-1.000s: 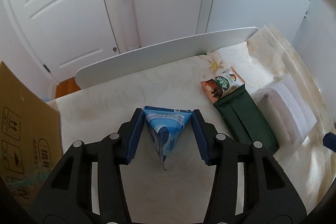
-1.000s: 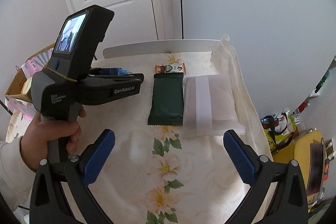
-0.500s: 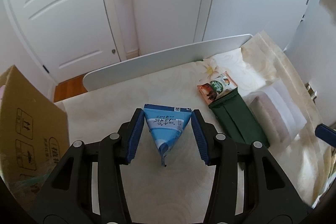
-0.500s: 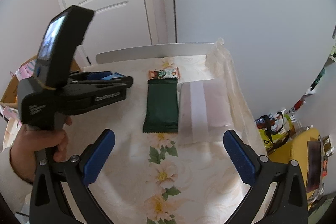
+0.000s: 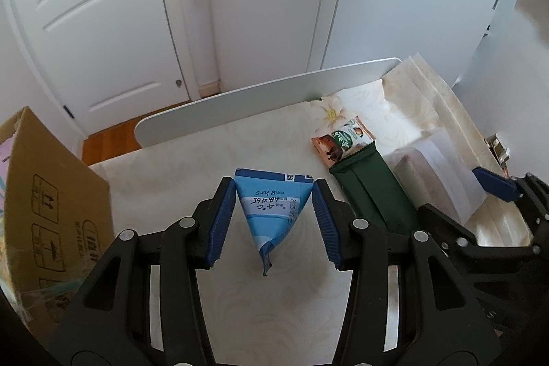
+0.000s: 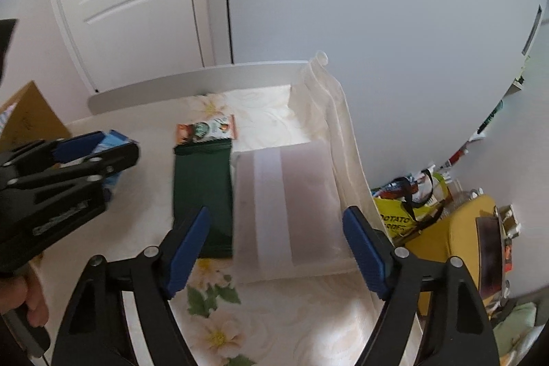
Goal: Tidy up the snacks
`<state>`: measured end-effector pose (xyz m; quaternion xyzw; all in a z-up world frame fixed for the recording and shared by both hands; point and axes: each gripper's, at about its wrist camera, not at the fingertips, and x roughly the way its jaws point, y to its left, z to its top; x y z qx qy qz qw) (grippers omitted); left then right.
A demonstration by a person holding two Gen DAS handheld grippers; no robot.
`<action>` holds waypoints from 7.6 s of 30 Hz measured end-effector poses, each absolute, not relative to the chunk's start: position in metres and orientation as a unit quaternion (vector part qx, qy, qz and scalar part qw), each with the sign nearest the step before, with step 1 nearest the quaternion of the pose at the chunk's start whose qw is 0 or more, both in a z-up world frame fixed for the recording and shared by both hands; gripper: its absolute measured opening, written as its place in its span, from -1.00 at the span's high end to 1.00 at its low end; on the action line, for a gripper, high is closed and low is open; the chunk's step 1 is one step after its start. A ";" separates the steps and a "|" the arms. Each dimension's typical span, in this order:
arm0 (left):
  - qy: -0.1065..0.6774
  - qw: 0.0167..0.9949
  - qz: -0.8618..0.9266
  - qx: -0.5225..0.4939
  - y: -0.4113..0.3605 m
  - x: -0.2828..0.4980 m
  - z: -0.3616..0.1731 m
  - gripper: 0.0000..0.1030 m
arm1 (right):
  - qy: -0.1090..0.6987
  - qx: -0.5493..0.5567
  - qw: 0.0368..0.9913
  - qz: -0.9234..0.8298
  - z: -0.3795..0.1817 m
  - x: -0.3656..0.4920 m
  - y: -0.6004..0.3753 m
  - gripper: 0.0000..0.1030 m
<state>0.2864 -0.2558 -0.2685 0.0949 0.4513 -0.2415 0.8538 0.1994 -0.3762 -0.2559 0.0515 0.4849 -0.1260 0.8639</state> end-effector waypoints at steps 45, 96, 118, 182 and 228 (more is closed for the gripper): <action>0.439 0.858 -0.258 0.068 -0.279 0.258 -0.244 0.77 | 0.444 0.100 0.886 -0.093 -0.226 0.188 -0.402 -0.13; 0.433 0.842 -0.282 0.153 -0.293 0.271 -0.287 0.32 | 0.429 0.113 0.892 -0.084 -0.222 0.181 -0.411 -0.13; 0.382 0.888 -0.252 0.044 -0.249 0.228 -0.171 0.34 | 0.395 0.091 0.913 -0.045 -0.171 0.171 -0.399 -0.13; 0.432 0.898 -0.075 0.028 0.092 0.262 -0.137 -0.99 | 0.489 0.094 0.861 0.105 -0.143 0.290 -0.104 -0.15; 0.396 0.898 -0.187 0.033 -0.148 0.186 -0.088 -0.99 | 0.416 0.033 0.909 -0.025 -0.067 0.133 -0.336 -0.99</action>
